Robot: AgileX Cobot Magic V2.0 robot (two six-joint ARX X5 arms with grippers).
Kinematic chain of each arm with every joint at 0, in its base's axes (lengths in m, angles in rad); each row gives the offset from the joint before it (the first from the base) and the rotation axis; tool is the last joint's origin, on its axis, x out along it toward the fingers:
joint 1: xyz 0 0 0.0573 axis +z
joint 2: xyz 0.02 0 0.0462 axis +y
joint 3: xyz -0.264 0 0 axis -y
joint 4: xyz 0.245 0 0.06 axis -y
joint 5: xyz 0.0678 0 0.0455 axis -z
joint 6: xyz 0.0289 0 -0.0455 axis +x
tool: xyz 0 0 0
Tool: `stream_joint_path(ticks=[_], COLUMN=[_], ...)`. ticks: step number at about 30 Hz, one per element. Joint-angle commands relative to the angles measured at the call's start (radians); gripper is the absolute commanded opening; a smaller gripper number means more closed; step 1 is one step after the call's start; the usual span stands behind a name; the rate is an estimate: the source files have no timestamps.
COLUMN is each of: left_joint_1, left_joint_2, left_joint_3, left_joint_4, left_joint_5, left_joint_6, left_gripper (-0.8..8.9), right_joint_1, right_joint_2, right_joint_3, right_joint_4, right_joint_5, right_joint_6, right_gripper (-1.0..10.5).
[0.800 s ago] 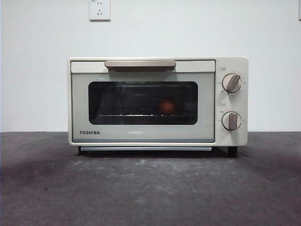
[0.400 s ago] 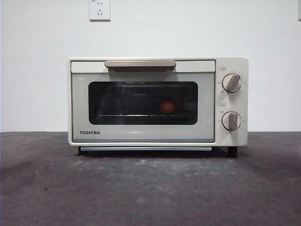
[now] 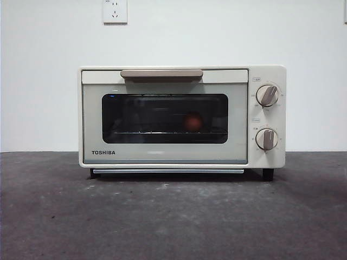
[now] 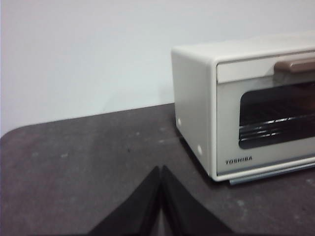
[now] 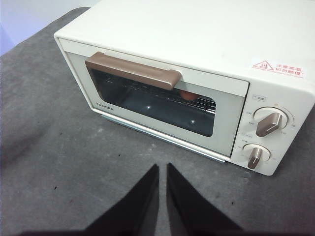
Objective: Eggoven
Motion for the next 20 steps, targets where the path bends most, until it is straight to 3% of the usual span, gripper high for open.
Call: stream_joint_path(ticks=[1, 8, 13, 20], left_joint_1=[0.003, 0.004, 0.005, 0.005], left_joint_2=[-0.029, -0.027, -0.027, -0.027], left_joint_3=[-0.021, -0.031, -0.030, -0.030], left_joint_4=[-0.029, -0.222, -0.225, -0.225], left_joint_5=[-0.004, -0.004, -0.003, -0.003], left_joint_6=[-0.011, -0.014, -0.062, -0.062], left_gripper=[0.08, 0.08, 0.08, 0.08], right_joint_1=[0.011, 0.011, 0.011, 0.011], right_joint_2=[0.007, 0.007, 0.007, 0.007], right_joint_3=[0.006, 0.006, 0.006, 0.006], right_joint_4=[0.010, 0.010, 0.010, 0.010], right_joint_5=[0.005, 0.005, 0.005, 0.005], right_joint_6=[0.002, 0.002, 0.002, 0.002], right_gripper=[0.1, 0.1, 0.1, 0.1])
